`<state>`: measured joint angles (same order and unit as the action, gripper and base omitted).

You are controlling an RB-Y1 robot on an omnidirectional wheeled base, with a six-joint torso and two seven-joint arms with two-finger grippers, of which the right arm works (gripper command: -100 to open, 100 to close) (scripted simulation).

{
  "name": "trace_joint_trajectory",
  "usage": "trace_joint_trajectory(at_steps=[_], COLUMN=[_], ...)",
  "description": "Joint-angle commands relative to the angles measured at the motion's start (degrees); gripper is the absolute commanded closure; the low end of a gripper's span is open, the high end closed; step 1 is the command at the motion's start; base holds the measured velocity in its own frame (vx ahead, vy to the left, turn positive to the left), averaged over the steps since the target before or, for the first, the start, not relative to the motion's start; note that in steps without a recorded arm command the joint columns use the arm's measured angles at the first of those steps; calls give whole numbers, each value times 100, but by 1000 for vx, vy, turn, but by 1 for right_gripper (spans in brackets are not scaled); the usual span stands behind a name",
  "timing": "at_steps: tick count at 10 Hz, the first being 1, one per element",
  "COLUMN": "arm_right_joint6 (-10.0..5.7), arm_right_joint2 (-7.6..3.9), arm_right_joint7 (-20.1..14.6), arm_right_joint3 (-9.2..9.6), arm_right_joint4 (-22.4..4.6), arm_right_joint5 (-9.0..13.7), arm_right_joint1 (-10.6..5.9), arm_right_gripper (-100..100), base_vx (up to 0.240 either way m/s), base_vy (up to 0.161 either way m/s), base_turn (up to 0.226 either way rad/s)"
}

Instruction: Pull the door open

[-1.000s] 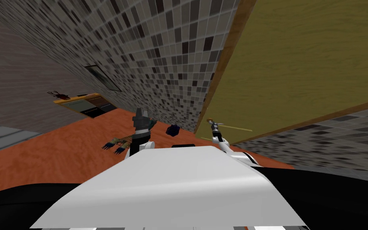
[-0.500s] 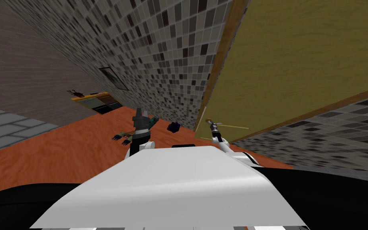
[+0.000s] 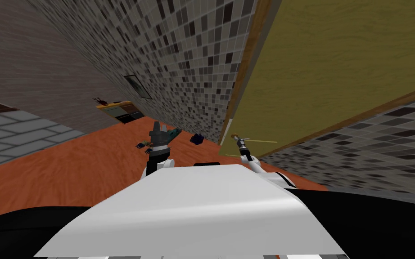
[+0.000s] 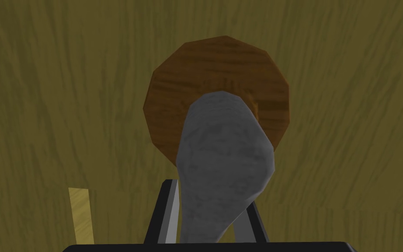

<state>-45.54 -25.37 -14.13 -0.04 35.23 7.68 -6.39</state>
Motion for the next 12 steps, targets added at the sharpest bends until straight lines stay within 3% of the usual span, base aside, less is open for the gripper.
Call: trace_joint_trajectory(at_steps=[1, 3, 4, 5, 12], arm_right_joint6=[-83, -155, -143, -294, -886], arm_right_joint2=[-57, -127, -114, -205, -605], arm_right_joint7=[-125, -251, -219, -362, -865], arm_right_joint3=[130, 253, 213, 342, 788], arm_right_joint4=[71, 118, 67, 96, 254], arm_right_joint5=[-61, -117, -98, -148, -322], arm_right_joint1=[60, 113, 93, 208, 593], arm_right_gripper=[100, 100, 100, 100, 100], base_vx=[-233, -248, -109, -171, -213], base_vy=[-83, -58, -29, -57, -85], base_turn=[101, 76, 13, 128, 104])
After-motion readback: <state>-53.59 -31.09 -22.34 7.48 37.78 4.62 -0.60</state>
